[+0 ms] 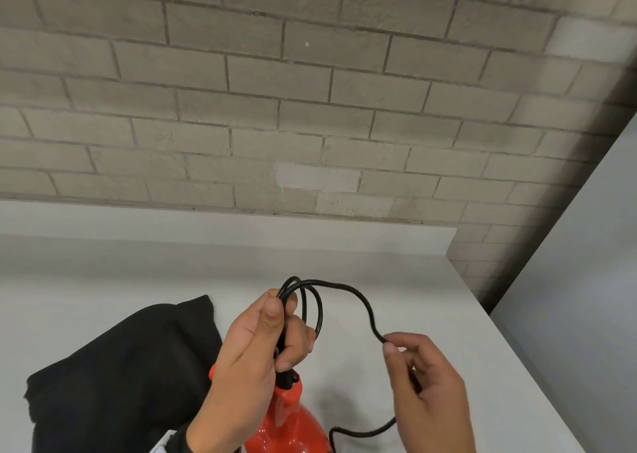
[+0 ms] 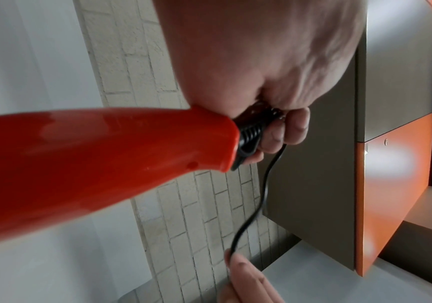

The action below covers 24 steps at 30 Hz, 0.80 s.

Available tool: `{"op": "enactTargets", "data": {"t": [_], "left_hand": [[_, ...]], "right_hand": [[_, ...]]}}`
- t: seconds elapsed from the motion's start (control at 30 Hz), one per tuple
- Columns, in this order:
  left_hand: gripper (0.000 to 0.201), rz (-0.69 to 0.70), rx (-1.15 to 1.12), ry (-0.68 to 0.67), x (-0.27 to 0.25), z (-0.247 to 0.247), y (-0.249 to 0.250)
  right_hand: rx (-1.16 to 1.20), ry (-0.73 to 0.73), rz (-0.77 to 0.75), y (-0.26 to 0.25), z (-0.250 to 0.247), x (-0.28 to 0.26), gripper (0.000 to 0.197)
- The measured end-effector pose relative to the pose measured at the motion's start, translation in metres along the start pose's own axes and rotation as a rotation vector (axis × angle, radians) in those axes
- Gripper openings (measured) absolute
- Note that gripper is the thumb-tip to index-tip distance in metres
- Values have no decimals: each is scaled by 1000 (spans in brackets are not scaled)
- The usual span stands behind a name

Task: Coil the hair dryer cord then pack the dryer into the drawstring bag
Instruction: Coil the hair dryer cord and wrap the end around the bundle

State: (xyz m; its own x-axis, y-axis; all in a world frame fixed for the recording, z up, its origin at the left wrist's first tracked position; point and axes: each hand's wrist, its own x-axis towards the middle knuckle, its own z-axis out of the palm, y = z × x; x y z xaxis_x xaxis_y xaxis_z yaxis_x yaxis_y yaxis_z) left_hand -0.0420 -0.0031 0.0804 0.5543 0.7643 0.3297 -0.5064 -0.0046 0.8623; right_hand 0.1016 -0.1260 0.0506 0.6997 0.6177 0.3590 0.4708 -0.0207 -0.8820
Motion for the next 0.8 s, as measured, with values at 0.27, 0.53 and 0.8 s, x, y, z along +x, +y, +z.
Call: {"op": "enactTargets", "data": {"t": [0.27,0.53,0.8], "left_hand": [[57,23,70,-8,-1,3,2],[47,66,163,-45,-4,8,0],[35,70,184,-34,-6,8,3]], "right_hand": [[-602,-270,-136,-27,12,-13,17],[-849,-454,-295,-73,11,-9,26],[-785,-520,-598,-80,-8,1,20]]}}
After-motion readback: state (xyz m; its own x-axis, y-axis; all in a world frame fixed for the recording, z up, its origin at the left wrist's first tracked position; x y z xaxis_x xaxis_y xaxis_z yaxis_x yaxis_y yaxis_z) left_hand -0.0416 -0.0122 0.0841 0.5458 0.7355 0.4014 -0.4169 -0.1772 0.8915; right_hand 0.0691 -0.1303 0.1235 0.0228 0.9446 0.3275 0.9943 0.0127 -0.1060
